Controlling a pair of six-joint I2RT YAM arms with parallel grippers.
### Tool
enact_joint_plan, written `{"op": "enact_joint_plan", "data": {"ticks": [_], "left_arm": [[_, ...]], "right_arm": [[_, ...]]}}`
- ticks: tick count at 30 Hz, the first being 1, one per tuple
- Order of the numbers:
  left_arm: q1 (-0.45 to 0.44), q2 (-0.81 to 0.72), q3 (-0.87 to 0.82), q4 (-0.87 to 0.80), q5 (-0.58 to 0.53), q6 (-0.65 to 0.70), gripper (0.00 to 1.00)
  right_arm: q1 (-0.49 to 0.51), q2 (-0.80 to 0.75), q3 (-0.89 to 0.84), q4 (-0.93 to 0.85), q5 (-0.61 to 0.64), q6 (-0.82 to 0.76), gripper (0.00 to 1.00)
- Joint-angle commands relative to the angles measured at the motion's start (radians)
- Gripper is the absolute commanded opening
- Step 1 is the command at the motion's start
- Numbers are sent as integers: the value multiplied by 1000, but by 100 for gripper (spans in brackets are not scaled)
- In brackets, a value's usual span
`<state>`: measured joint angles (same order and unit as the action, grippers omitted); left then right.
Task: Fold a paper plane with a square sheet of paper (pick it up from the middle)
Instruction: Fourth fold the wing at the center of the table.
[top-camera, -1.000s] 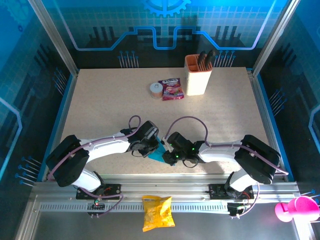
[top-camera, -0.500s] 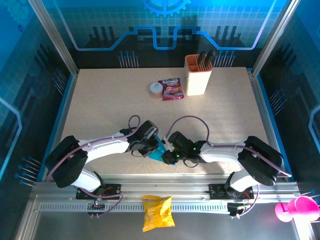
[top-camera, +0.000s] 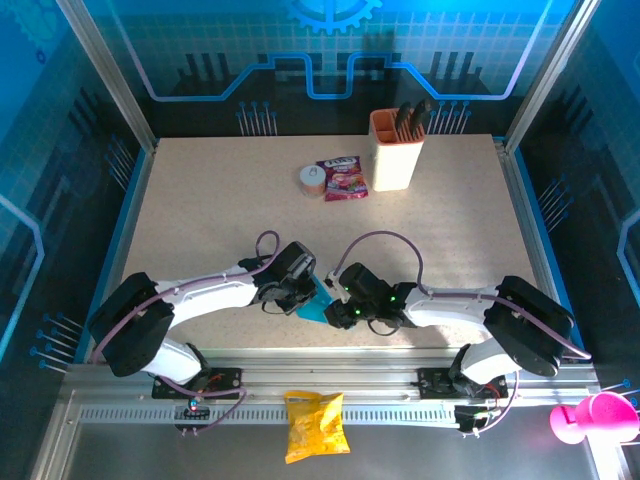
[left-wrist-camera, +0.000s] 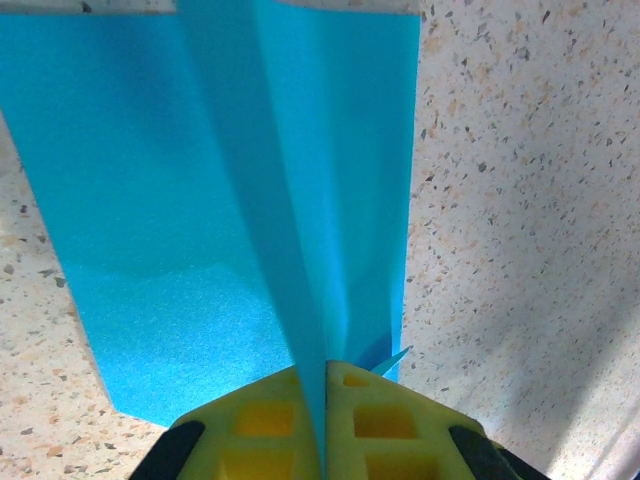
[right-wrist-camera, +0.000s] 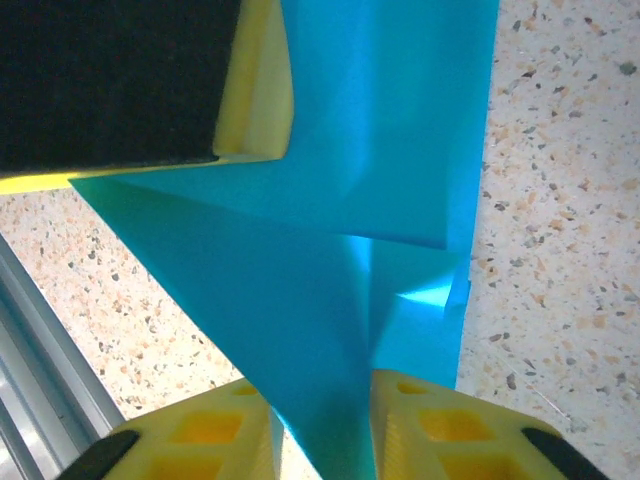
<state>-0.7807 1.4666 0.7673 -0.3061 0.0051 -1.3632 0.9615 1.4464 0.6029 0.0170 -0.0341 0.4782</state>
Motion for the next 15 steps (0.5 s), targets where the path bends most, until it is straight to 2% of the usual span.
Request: {"op": "enact_joint_plan", "data": {"ticks": [1,5,8,15], "left_arm": [[0,-11,-14,-21,-7,-8,0],[0,-6,-14,-22,-5,-8,0],[0,-2,-13,-24,-6,-5,0],[0,7,-10,-24,-5,-3,0]], "right_arm": [[5,5,-17,4,-7,10,26],[5,0,-26,4,-6,14,26],[6,-10,-31,-1,-9,18,32],[6,-49,-40,-10,-1,25,33]]}}
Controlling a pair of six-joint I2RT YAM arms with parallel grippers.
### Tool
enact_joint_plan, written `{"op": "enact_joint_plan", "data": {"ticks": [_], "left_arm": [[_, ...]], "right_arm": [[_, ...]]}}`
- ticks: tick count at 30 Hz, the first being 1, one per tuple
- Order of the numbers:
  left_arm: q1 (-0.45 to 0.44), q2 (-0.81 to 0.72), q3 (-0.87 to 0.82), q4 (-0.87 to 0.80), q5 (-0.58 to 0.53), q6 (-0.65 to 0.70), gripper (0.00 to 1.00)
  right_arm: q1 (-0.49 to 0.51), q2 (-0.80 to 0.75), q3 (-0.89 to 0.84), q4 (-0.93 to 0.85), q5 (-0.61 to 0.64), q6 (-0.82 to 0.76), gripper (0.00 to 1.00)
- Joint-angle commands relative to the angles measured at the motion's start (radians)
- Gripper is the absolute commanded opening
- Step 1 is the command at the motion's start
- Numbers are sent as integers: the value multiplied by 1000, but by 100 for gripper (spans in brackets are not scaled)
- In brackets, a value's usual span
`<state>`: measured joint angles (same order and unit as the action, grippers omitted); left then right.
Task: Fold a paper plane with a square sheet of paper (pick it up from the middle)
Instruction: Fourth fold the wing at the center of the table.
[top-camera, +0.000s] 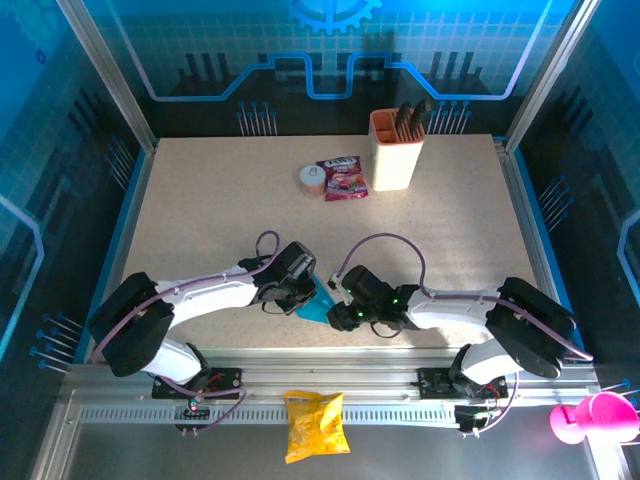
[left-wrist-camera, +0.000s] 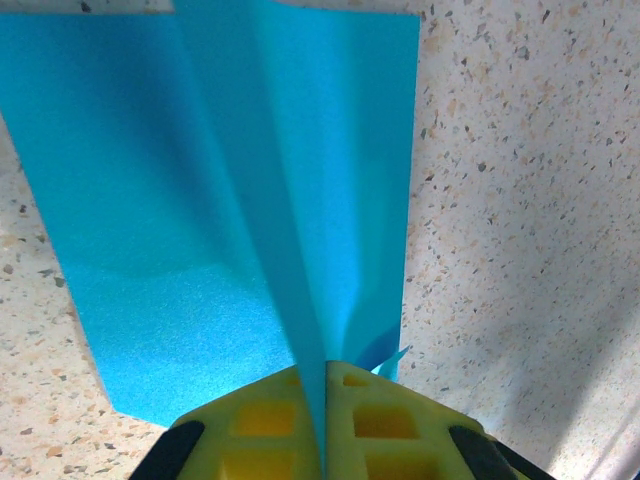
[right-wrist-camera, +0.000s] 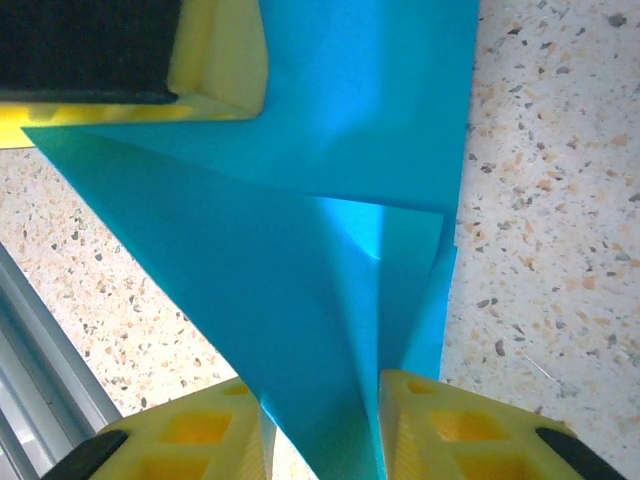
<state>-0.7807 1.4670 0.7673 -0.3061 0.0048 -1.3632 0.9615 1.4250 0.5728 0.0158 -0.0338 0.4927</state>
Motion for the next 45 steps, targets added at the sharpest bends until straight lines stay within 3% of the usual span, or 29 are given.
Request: {"op": "enact_joint_plan", "data": {"ticks": [1,11,15,21,28,38,45], "left_arm": [[0,7,-10,-22,-5,-4,0],[0,12,-6,-22,-3,-6,0],[0,13,-5,-24,-3,-5,0],[0,16,-3,-25,-3,-7,0],[0,8,-6,-27,-14,-7,0],[0,-75,12,-103,-139,81,44],[-9,-154,-38,-109,-229,139,46]], "right_arm": [[5,-30,-9,-10,-2,9,32],[5,-8,-5,-4,8,9,29],[5,13,-10,10,8,12,21],[-1,35,-23,36,-7,15,0],[-33,75,-47,77,-59,28,0],[-70,104,-83,120,-115,63,0],[-96,123,-112,171,-157,98,0]]}}
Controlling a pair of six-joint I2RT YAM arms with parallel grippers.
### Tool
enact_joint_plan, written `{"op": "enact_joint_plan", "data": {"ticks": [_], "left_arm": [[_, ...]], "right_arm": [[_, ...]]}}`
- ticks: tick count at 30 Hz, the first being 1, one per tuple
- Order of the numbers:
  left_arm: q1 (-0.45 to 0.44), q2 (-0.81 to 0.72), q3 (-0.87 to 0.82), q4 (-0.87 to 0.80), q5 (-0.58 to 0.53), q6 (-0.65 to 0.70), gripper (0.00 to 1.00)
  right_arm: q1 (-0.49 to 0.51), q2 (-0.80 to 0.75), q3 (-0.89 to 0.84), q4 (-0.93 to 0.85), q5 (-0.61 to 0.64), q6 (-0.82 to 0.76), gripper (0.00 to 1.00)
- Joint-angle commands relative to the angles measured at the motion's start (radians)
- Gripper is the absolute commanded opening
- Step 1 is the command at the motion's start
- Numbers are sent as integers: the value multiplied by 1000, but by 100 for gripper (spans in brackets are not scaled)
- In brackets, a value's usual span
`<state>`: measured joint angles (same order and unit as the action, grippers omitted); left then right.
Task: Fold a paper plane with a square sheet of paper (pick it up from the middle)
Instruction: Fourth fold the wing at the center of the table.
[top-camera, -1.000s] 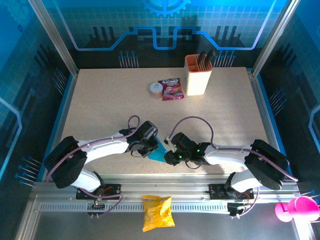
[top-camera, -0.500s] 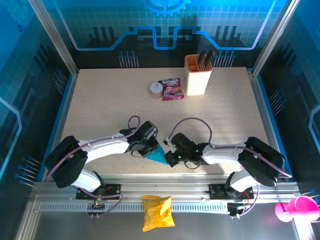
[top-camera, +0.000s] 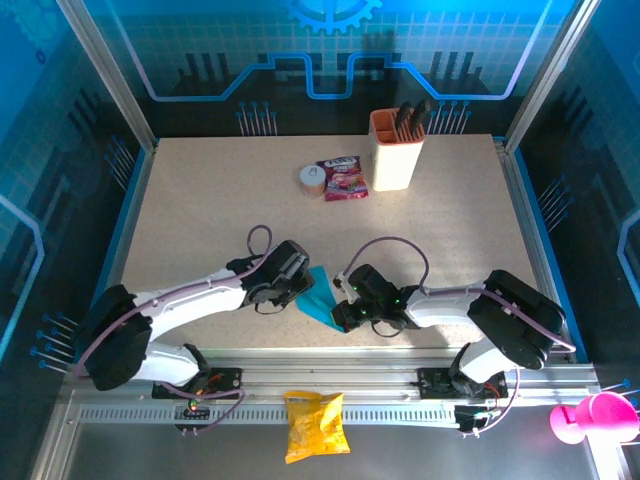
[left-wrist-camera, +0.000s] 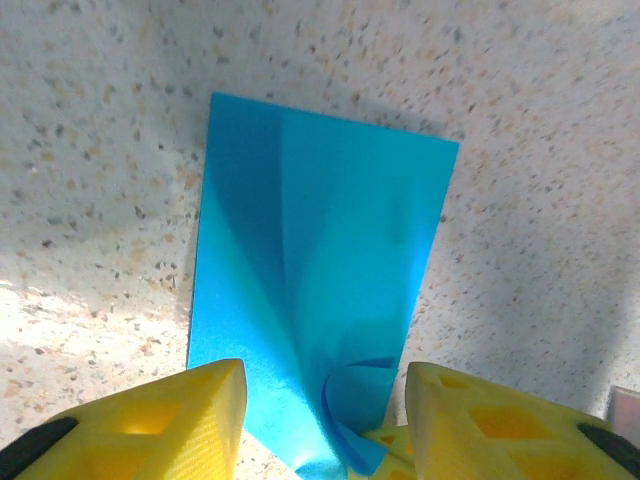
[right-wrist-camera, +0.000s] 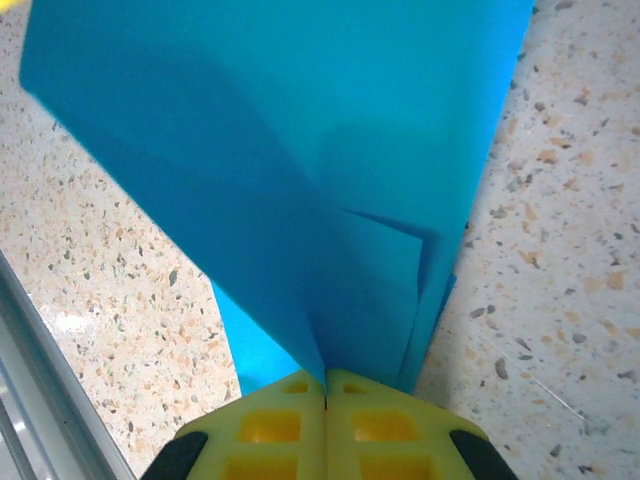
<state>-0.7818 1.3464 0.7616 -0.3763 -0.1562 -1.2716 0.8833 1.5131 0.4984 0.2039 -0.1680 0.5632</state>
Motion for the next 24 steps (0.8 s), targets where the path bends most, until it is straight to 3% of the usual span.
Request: {"op": "enact_joint_plan", "data": {"ticks": [1,8,13,24], "left_arm": [[-11,-40,-40,-38,-78,51,45],[-72,-77,-116,46,-165,103,14],[-83,-59,-161,175,-133,173,1],[-96,32,-193,423,-25,283,0]], "right_arm": [[-22,42,-44,-5,-29,34,0],[-55,105,-121,171,-94,120,0],[-58,136,-156,257,-108,157,0],[-60,155,-165,282,-115,164,0]]}}
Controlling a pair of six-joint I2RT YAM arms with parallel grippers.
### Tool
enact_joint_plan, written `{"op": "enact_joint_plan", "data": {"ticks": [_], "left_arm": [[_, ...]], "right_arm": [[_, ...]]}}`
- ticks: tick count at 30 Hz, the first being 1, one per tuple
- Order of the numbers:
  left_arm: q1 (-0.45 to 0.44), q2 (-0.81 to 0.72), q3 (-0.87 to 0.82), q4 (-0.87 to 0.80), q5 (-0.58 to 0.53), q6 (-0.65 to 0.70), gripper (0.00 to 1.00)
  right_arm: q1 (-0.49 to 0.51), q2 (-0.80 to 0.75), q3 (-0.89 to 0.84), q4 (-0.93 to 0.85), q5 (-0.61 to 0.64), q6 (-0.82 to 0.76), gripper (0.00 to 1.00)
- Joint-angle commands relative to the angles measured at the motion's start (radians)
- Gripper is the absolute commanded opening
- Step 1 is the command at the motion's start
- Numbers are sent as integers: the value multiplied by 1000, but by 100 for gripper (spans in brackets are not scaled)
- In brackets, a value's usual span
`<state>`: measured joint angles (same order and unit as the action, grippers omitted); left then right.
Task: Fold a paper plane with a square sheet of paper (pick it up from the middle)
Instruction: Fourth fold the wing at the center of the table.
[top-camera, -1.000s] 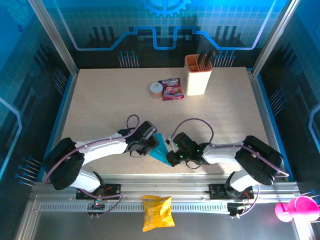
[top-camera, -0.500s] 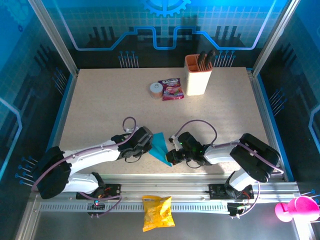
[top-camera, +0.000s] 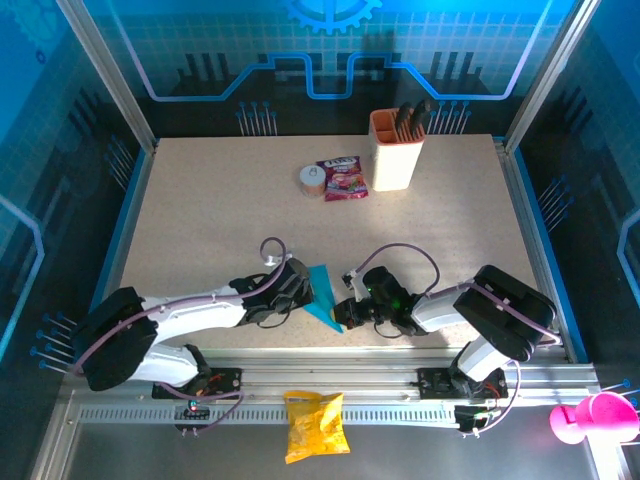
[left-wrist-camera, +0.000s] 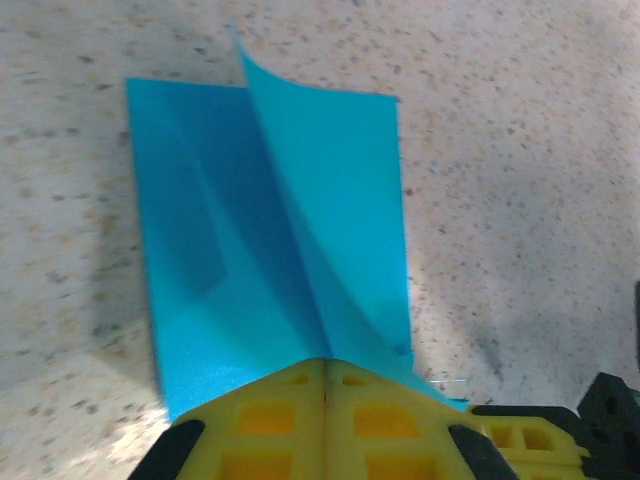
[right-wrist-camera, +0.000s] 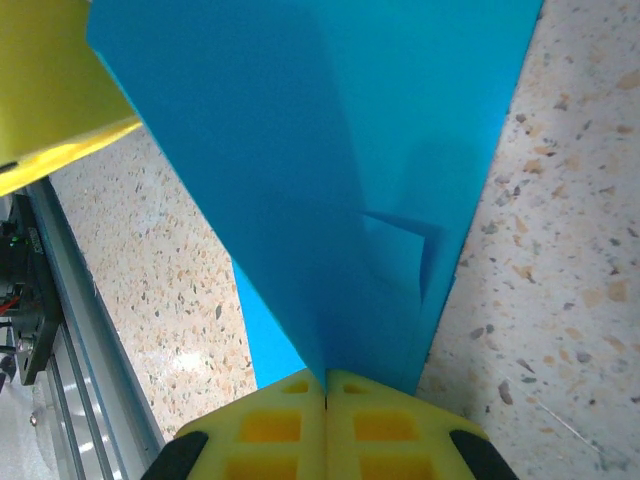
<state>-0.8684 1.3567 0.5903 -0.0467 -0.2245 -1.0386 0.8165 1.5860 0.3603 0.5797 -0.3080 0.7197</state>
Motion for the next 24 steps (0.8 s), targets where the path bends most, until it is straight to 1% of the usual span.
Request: {"op": "enact_joint_plan", "data": {"ticks": [1,9,15,24], "left_arm": [[-11,31,-26,111,51,53,0],[-12,81,-43,197,87,66,0],[-24,78,-82,298,119,76,0],[-29,69,-132,405,152,89,0]], "right_arm": [[7,84,-27,-92,24,9,0],[7,95,-38,-70,21,17,0],[7,97,-38,-69,17,17,0],[7,99,-33,-72,16,17,0]]}}
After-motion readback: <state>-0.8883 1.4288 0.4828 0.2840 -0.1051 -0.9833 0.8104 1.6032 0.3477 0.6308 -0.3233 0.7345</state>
